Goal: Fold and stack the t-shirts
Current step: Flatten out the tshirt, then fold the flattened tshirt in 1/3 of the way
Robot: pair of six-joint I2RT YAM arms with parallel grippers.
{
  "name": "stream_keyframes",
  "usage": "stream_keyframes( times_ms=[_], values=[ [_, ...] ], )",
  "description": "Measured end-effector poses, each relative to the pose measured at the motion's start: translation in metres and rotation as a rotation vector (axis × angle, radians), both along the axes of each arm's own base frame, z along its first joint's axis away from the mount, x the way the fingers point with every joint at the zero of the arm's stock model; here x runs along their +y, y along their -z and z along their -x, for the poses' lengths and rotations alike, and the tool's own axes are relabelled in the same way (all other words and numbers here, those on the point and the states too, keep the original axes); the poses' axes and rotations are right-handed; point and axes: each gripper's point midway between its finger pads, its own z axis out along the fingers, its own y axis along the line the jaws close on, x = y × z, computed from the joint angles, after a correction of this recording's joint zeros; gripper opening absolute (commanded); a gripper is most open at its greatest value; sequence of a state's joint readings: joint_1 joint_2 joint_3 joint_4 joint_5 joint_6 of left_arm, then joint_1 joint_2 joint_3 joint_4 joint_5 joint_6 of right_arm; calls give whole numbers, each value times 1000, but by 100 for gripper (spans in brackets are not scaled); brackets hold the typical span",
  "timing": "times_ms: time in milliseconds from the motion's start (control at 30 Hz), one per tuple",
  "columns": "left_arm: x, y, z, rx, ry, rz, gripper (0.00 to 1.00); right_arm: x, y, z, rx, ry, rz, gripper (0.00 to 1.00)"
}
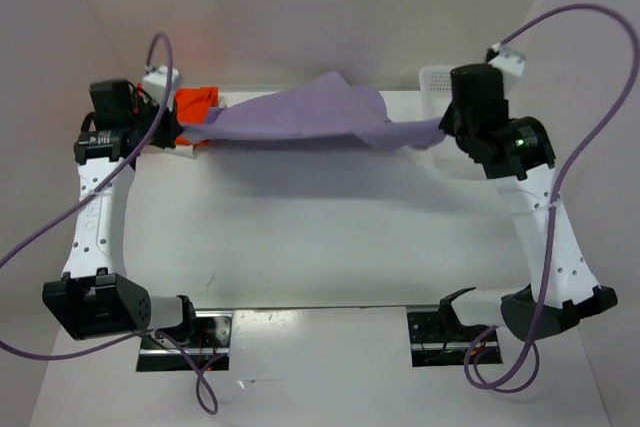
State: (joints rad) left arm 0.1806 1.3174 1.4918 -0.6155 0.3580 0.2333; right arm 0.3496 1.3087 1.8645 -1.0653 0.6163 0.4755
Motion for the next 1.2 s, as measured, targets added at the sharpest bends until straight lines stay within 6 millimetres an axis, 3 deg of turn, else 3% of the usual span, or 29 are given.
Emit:
stream_keyframes(
  times_ms=[100,167,267,433,667,833,1000,1100,1200],
  values=[
    [4,79,28,213,6,-39,0,13,77,22,203,-26,-22,0],
    [7,117,50,309,24,-84,0,14,132,48,354,-30,-41,0],
    [11,159,85,442,58,-146,0,15,184,91,520,-32,-93,0],
    [19,201,126,603,110,-237,1,23,206,128,574,-60,-199,0],
    [28,227,160,725,149,-317,2,30,237,151,687,-68,-253,0],
    [29,225,153,728,139,-305,2,35,249,139,727,-65,-235,0],
    [33,218,106,694,81,-265,2,43,266,109,786,-71,-194,0],
    [33,223,76,679,63,-252,3,47,274,87,795,-79,-159,0],
    [28,233,60,692,66,-249,3,47,284,75,820,-84,-135,0]
  ],
)
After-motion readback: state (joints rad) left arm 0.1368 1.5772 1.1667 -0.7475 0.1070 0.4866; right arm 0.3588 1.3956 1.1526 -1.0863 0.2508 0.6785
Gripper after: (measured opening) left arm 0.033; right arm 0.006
